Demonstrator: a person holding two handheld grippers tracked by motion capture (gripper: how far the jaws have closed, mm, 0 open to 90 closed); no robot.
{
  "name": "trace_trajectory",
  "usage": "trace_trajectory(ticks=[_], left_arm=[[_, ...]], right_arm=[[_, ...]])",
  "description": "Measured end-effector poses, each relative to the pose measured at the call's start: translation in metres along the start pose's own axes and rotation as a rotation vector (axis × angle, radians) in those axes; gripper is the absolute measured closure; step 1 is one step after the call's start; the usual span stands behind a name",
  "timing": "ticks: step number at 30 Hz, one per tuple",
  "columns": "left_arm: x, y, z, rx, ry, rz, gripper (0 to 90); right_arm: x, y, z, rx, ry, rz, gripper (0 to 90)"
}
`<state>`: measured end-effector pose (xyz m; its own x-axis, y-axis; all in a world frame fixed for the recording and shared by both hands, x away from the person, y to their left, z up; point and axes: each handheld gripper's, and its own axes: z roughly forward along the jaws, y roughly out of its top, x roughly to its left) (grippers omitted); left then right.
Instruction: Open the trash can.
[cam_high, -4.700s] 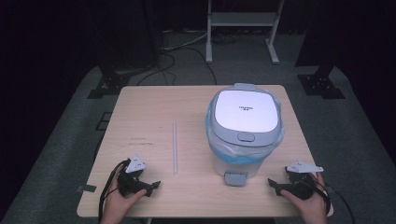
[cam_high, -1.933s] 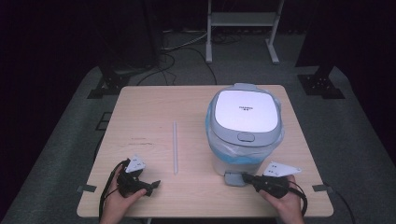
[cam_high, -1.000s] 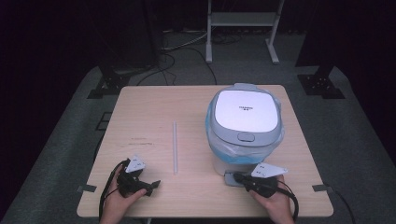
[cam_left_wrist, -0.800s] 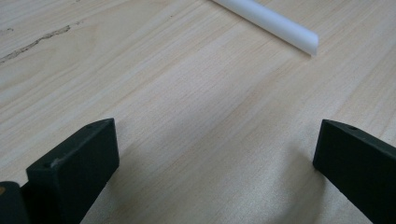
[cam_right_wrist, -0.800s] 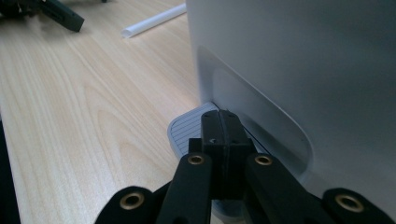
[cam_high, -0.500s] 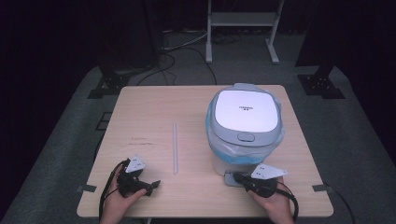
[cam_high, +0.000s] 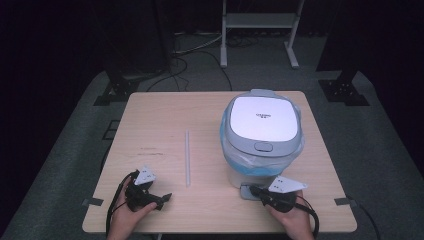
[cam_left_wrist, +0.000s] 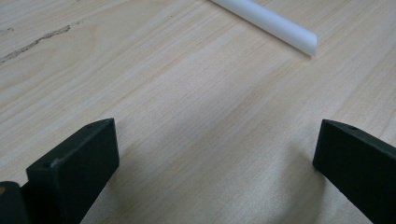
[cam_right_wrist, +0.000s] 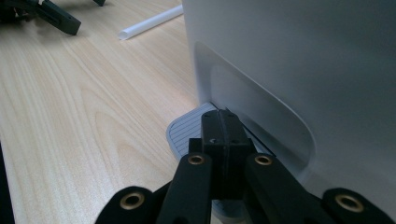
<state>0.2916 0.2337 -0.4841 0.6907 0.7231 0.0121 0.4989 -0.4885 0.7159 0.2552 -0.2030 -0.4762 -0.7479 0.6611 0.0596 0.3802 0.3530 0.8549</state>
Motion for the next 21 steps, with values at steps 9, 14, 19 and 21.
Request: trace_trajectory(ticks=[9,14,19,21], left_arm=[[0.0,0.0001,-0.0001,0.002,0.001,0.0,0.0],[0.0,0.0001,-0.0002,0.002,0.001,0.0,0.0],[0.0,0.0001,-0.0001,0.002,0.001,0.0,0.0],[-0.0001,0.0,0.0,0.0,0.001,0.0,0.0]], right_arm=[[0.0,-0.0007,0.0015,0.001,-0.001,-0.006,90.0],[0.0003,-0.001,0.0022,0.006,-0.001,-0.004,90.0],[0.0006,-0.0015,0.0031,0.011,-0.006,-0.009,90.0],[0.0009,-0.0019,0.0035,0.016,-0.006,-0.006,90.0]])
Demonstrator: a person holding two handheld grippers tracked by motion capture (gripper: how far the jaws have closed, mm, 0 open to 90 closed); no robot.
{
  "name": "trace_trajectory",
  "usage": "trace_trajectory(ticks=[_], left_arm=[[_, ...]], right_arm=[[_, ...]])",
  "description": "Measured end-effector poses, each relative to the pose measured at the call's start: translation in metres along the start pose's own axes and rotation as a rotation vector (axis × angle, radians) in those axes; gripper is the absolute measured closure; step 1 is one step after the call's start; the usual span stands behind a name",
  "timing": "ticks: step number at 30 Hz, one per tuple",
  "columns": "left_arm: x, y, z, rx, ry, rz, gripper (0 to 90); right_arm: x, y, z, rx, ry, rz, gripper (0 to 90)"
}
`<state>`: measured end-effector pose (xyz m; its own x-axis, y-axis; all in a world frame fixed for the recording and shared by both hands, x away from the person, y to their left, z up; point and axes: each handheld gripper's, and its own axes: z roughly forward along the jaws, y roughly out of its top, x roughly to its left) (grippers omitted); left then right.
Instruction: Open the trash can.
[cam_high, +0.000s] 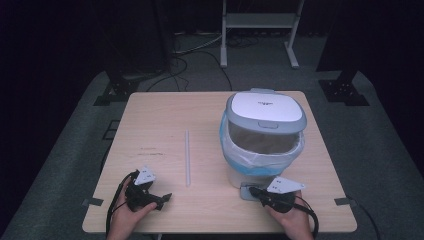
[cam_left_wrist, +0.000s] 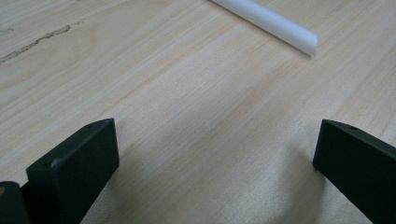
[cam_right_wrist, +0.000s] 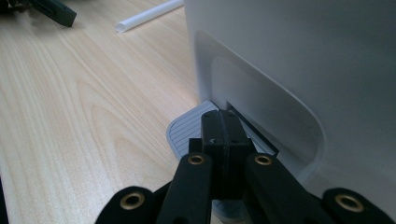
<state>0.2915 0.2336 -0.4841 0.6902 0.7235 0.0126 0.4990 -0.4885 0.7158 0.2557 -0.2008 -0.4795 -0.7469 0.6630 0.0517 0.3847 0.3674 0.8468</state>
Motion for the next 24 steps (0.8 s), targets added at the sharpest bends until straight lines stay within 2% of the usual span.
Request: trace_trajectory(ticks=[6,15,24], left_arm=[[0.0,0.0001,-0.0001,0.002,0.0,0.0,0.0],[0.0,0.0,0.0,0.0,0.0,0.0,0.0],[0.0002,0.0,-0.0003,0.002,-0.003,0.0,0.0]], right_arm=[[-0.0001,-0.0015,0.002,0.012,0.002,0.005,90.0],[0.002,-0.0008,0.0051,0.047,-0.021,-0.017,90.0],[0.0014,-0.0006,0.0057,0.052,-0.017,0.002,90.0]])
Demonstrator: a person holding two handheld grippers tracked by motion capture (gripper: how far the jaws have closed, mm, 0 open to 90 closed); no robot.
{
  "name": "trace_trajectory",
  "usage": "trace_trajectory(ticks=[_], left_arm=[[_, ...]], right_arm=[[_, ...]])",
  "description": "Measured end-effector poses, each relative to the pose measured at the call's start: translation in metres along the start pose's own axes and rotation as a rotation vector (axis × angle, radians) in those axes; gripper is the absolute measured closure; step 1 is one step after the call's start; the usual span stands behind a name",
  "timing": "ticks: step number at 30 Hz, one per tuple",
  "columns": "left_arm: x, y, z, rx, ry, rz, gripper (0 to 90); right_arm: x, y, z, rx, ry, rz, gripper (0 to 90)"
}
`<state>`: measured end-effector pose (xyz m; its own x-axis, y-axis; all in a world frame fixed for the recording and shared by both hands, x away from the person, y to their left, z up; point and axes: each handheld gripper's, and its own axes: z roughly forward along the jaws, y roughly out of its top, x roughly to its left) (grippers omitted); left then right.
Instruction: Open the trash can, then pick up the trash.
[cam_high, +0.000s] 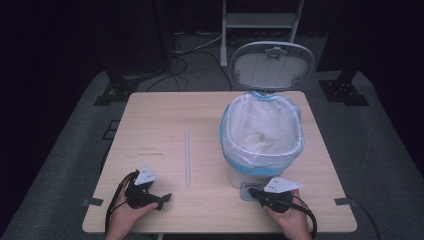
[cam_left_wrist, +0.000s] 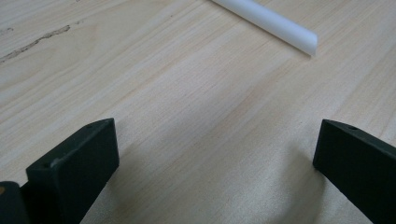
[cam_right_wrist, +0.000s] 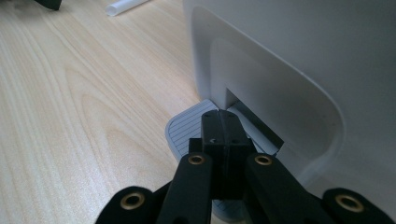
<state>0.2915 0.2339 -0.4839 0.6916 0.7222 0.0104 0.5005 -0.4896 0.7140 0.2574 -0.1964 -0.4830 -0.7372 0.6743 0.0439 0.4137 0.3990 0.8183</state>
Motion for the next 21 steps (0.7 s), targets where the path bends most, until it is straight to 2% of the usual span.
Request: trace_trajectory(ticks=[6,11,21], left_arm=[[0.0,0.001,-0.001,-0.001,-0.021,-0.003,0.0],[-0.003,0.006,-0.005,-0.042,-0.022,-0.006,0.0],[-0.008,0.019,-0.003,-0.05,-0.02,0.004,0.0]], right_arm=[[0.0,0.0,0.0,0.001,-0.002,-0.002,90.0],[0.0,0.0,0.0,0.002,-0.003,-0.004,90.0],[0.0,0.0,0.0,0.002,-0.004,-0.004,90.0]])
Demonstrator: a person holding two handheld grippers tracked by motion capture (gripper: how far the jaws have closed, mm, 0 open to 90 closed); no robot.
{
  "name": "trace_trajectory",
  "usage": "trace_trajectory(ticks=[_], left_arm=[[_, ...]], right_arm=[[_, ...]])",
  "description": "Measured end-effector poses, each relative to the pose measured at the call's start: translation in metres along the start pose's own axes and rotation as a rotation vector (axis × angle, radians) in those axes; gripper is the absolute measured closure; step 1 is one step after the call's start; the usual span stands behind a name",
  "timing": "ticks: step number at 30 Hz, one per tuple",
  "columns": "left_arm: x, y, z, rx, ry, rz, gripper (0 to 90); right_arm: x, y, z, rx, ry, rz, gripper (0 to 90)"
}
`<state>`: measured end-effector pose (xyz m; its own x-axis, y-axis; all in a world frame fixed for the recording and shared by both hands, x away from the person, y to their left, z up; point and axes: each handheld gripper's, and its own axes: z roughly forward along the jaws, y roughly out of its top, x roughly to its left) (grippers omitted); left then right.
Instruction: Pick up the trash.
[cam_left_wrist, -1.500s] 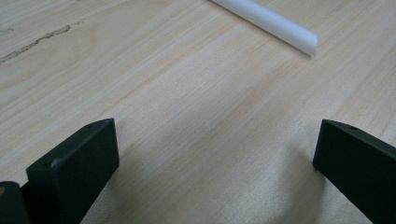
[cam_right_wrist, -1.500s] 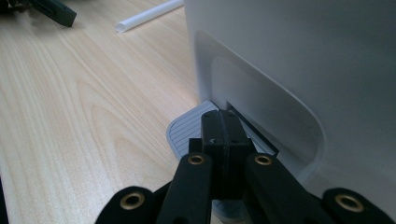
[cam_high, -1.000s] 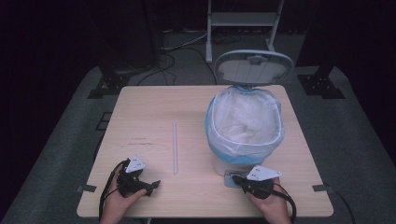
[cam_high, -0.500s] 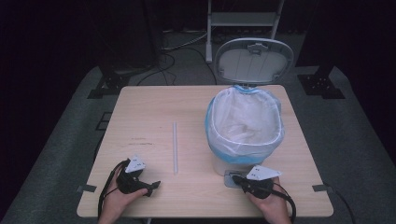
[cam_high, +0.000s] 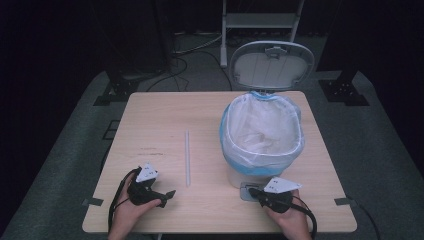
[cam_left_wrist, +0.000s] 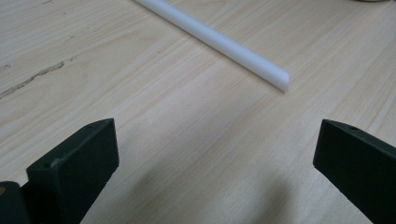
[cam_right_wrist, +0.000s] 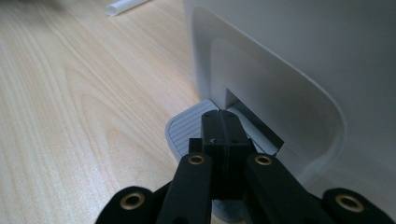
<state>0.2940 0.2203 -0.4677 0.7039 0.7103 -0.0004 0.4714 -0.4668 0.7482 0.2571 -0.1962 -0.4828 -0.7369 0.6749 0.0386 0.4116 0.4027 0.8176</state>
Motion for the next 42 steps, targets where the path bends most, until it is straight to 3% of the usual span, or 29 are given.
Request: trace_trajectory(ticks=[3,18,42], left_arm=[[-0.001,0.004,0.0,-0.022,-0.013,-0.009,0.0],[-0.006,0.022,0.011,-0.038,-0.028,-0.015,0.0],[-0.002,0.043,0.042,-0.029,0.005,-0.019,0.0]], right_arm=[[0.0,0.0,0.0,0.0,0.001,0.001,90.0],[0.0,0.0,0.0,-0.003,0.003,0.008,90.0],[-0.001,0.0,0.0,-0.004,0.004,0.007,90.0]])
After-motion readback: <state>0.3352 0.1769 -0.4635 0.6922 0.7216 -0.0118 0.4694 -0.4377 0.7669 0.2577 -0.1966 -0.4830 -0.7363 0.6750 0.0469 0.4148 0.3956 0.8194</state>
